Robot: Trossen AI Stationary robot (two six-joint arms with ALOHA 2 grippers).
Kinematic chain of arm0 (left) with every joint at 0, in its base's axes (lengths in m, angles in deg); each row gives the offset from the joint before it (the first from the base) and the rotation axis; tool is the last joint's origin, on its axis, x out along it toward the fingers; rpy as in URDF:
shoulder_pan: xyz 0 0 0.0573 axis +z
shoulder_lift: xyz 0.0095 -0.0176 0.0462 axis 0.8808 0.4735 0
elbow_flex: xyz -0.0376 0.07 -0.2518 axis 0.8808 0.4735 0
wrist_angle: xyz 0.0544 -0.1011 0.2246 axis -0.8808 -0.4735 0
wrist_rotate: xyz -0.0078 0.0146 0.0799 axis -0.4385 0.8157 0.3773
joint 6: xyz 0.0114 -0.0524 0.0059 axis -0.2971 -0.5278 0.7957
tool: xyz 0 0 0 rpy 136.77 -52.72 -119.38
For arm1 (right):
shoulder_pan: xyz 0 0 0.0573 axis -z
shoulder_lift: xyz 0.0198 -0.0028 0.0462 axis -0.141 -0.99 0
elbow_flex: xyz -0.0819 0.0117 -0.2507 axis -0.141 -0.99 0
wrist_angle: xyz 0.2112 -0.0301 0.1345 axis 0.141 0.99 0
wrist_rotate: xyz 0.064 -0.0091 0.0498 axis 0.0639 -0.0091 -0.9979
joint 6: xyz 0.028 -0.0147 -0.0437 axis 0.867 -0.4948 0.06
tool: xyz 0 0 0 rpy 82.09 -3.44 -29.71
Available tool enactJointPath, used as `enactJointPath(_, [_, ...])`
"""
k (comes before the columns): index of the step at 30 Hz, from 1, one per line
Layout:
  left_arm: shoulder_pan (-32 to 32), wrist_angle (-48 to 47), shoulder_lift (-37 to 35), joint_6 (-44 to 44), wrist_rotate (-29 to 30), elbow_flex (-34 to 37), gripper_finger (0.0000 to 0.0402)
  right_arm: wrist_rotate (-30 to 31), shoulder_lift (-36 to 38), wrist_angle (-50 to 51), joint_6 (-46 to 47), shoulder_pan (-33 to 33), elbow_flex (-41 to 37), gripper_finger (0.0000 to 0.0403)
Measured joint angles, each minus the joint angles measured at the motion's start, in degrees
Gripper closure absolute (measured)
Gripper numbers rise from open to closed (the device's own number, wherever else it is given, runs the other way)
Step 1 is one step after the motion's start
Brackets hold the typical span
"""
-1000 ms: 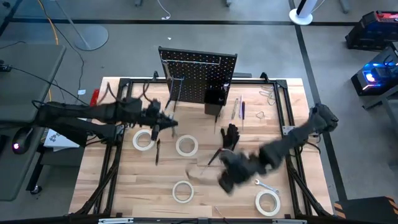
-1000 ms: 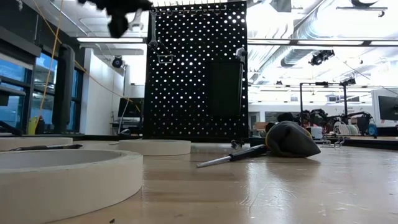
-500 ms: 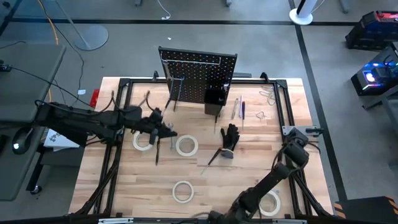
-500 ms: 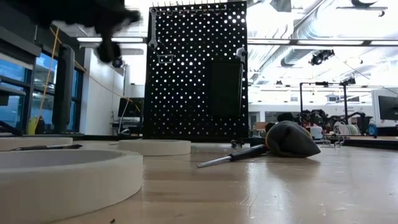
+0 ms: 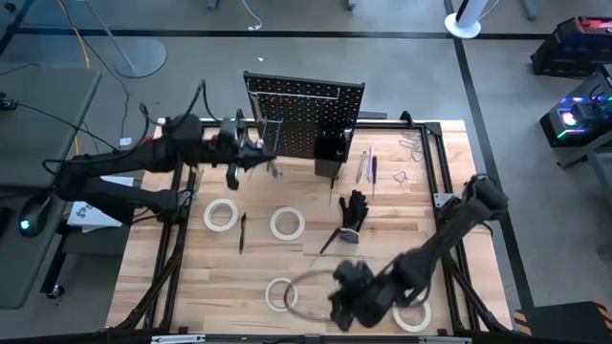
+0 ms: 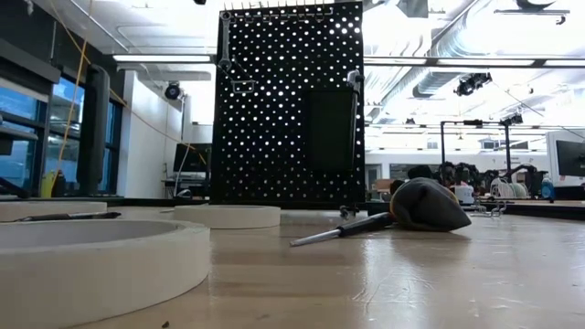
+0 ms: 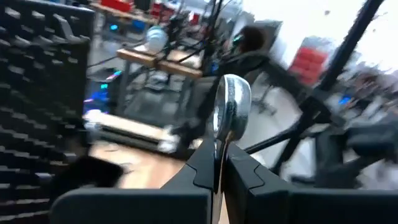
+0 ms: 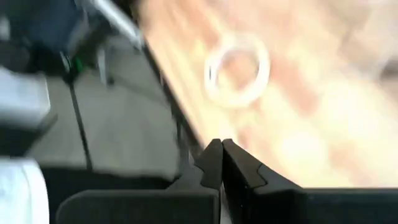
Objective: Hang tools onto peg board
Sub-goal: Hang the 12 mm tool onto the pegboard aligned with the others
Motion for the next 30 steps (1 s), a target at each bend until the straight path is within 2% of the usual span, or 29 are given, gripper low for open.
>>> enactJointPath(2, [2.3, -2.6, 1.7, 3.1, -0.9, -2.9, 0.04, 2.9, 1.7, 1.1, -3.8, 1.9, -0.1, 0.0402])
enactJointPath(6, [7.8, -7.9, 3.0, 8.9, -2.4, -6.9, 0.04, 4.3, 4.7, -0.8, -14.1, 6.6, -0.2, 0.0403])
enactJointPath(9, [13.4, -12.1, 3.7, 11.1, -9.8, -7.1, 0.0401, 4.1, 5.5, -2.0, -21.0, 10.0, -0.1, 0.0403])
enactJointPath(12, [19.8, -14.1, 4.9, 11.1, -18.2, -7.1, 0.0401, 0.9, 5.2, -2.8, -26.9, 12.7, -0.3, 0.0403])
enactJointPath(14, [24.5, -16.5, 5.2, 11.5, -21.2, -7.1, 0.0401, -1.6, 5.4, -3.7, -29.8, 13.8, -0.2, 0.0403])
enactJointPath(18, [30.5, -15.0, 7.1, 11.5, -26.5, -7.3, 0.0401, -3.2, 5.4, -3.1, -32.8, 15.1, -0.2, 0.0403])
enactJointPath(23, [34.1, -16.3, 11.8, 11.1, -35.3, -12.0, 0.0401, -5.9, 6.0, -1.5, -33.0, 15.9, -0.2, 0.0403])
enactJointPath(30, [34.5, -19.4, 16.7, 12.3, -37.3, -18.6, 0.0401, -7.3, 6.1, -1.6, -32.3, 16.3, -0.2, 0.0403])
